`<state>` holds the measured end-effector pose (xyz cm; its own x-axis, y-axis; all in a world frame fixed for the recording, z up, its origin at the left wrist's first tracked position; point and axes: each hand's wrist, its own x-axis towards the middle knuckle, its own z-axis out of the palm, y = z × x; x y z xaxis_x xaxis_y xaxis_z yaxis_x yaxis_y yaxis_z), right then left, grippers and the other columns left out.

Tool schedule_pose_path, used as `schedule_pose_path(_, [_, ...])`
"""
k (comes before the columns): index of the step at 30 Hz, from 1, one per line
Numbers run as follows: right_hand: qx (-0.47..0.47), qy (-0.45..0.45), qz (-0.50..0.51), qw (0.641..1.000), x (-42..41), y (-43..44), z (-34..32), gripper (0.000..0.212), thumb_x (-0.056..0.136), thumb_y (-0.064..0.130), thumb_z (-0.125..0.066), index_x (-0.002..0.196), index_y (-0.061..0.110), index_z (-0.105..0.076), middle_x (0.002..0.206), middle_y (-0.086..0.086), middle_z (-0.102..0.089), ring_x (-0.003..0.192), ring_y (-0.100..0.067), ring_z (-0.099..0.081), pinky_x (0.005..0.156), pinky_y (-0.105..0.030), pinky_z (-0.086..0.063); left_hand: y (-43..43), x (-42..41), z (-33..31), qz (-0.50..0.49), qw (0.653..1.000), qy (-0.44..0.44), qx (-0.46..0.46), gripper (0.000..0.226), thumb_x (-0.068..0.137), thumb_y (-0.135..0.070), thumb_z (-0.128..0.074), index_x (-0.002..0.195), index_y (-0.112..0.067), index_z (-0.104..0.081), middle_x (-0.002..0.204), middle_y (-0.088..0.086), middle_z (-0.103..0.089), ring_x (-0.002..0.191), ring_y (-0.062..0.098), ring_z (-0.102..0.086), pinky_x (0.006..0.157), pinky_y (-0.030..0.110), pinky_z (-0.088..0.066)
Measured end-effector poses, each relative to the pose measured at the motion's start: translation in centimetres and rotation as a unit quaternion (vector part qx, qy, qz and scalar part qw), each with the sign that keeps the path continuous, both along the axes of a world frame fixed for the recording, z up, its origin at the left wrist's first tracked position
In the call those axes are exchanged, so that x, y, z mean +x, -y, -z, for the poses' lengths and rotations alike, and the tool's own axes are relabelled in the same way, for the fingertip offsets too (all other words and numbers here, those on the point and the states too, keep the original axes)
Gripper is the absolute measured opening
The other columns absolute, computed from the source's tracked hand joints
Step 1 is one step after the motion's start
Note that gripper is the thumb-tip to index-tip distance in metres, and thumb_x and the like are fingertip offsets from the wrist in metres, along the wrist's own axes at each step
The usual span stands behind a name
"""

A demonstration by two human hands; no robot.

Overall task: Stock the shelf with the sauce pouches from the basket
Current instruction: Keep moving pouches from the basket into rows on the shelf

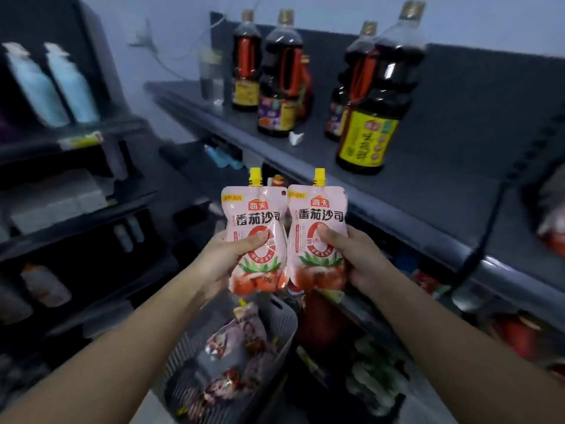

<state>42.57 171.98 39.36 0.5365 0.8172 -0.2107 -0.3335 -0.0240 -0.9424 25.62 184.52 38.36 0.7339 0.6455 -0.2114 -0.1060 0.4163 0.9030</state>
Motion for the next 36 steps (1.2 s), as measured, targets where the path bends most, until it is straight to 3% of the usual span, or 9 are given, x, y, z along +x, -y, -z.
schedule_pose_path(6, [0.036, 0.044, 0.087, 0.995, 3.4, 10.1, -5.2, 0.01, 0.083, 0.005, -0.063, 0.093, 0.007, -0.066, 0.079, -0.009, -0.075, 0.069, -0.02, -0.073, 0.056, -0.028, -0.058, 7.1, 6.3, -4.6, 0.099, 0.993, 0.042, 0.048, 0.033, 0.062, -0.01, -0.068, 0.095, -0.007, -0.067, 0.077, 0.008, -0.076, 0.064, 0.018, -0.072, 0.057, 0.028, -0.059])
schedule_pose_path(11, [0.047, 0.081, 0.158, 0.983, 6.0, 21.6, -8.7, 0.021, 0.082, 0.009, -0.065, 0.103, 0.007, -0.065, 0.095, -0.013, -0.074, 0.083, -0.027, -0.072, 0.072, -0.036, -0.059, 16.5, 12.1, -8.3, 0.182, 0.977, 0.074, 0.078, 0.033, 0.062, -0.01, -0.069, 0.095, -0.008, -0.069, 0.082, 0.009, -0.076, 0.069, 0.02, -0.073, 0.061, 0.031, -0.06])
schedule_pose_path(17, [0.073, 0.118, 0.241, 0.961, 8.5, 38.0, -11.6, 0.01, 0.084, 0.007, -0.061, 0.09, 0.009, -0.068, 0.08, -0.009, -0.075, 0.071, -0.021, -0.073, 0.059, -0.029, -0.059, 30.9, 18.3, -11.2, 0.283, 0.949, 0.102, 0.095, 0.03, 0.064, -0.011, -0.068, 0.094, -0.009, -0.069, 0.083, 0.009, -0.076, 0.07, 0.02, -0.073, 0.055, 0.027, -0.058])
schedule_pose_path(23, [0.083, 0.125, 0.322, 0.935, 9.8, 51.2, -11.7, 0.02, 0.082, 0.007, -0.062, 0.102, 0.007, -0.066, 0.088, -0.01, -0.075, 0.075, -0.021, -0.072, 0.062, -0.03, -0.059, 43.6, 22.8, -11.3, 0.333, 0.931, 0.116, 0.091, 0.021, 0.073, -0.004, -0.066, 0.093, -0.01, -0.069, 0.08, 0.006, -0.076, 0.069, 0.018, -0.073, 0.061, 0.028, -0.059])
schedule_pose_path(27, [0.08, 0.124, 0.371, 0.917, 9.8, 59.4, -11.5, 0.022, 0.079, 0.008, -0.065, 0.101, 0.007, -0.067, 0.093, -0.012, -0.074, 0.078, -0.022, -0.072, 0.062, -0.03, -0.058, 51.4, 25.5, -10.9, 0.38, 0.912, 0.105, 0.115, 0.033, 0.063, -0.013, -0.072, 0.096, -0.013, -0.071, 0.093, 0.008, -0.076, 0.084, 0.025, -0.072, 0.08, 0.038, -0.056])
schedule_pose_path(30, [0.073, 0.121, 0.414, 0.899, 10.0, 64.4, -11.3, 0.019, 0.08, 0.008, -0.064, 0.1, 0.007, -0.066, 0.091, -0.011, -0.075, 0.077, -0.022, -0.073, 0.063, -0.029, -0.059, 56.4, 27.6, -11.2, 0.416, 0.897, 0.09, 0.117, 0.016, 0.074, -0.004, -0.068, 0.088, -0.013, -0.071, 0.083, 0.007, -0.076, 0.074, 0.023, -0.073, 0.07, 0.036, -0.059])
schedule_pose_path(32, [0.07, 0.122, 0.441, 0.886, 10.3, 67.0, -11.3, 0.016, 0.082, 0.007, -0.064, 0.097, 0.008, -0.066, 0.087, -0.009, -0.075, 0.073, -0.019, -0.072, 0.058, -0.027, -0.058, 59.2, 29.1, -11.4, 0.438, 0.888, 0.083, 0.111, 0.02, 0.071, -0.004, -0.069, 0.089, -0.012, -0.071, 0.081, 0.007, -0.076, 0.071, 0.022, -0.073, 0.067, 0.035, -0.059])
schedule_pose_path(36, [0.062, 0.117, 0.479, 0.868, 11.5, 71.3, -11.3, 0.021, 0.076, 0.009, -0.067, 0.097, 0.009, -0.067, 0.089, -0.009, -0.075, 0.074, -0.02, -0.073, 0.058, -0.027, -0.057, 63.7, 32.5, -11.5, 0.461, 0.879, 0.077, 0.094, 0.034, 0.066, -0.006, -0.071, 0.1, -0.009, -0.069, 0.091, 0.011, -0.075, 0.084, 0.029, -0.072, 0.077, 0.041, -0.057])
